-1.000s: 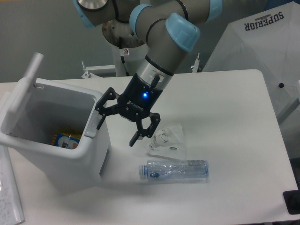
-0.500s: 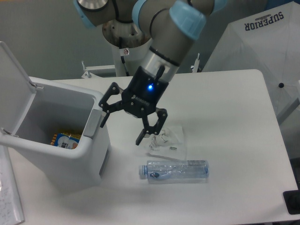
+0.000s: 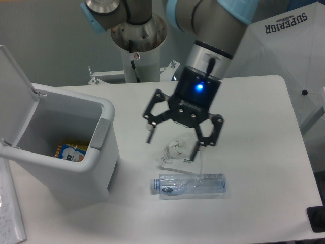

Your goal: Open the trash can

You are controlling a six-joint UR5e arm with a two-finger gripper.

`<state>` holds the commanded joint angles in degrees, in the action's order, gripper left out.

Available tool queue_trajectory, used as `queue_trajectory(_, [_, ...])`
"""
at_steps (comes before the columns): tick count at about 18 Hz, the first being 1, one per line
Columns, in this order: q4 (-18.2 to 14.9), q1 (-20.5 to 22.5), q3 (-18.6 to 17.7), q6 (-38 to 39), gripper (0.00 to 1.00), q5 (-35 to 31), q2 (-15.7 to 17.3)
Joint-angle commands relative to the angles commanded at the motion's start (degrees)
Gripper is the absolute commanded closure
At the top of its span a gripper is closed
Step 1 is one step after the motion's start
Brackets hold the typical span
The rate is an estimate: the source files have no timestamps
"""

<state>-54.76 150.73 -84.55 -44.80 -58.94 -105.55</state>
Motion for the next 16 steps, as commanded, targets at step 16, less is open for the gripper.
queue_trajectory(16, [-0.97, 6.24, -0.53, -26.19, 0.0, -21.3, -8.09])
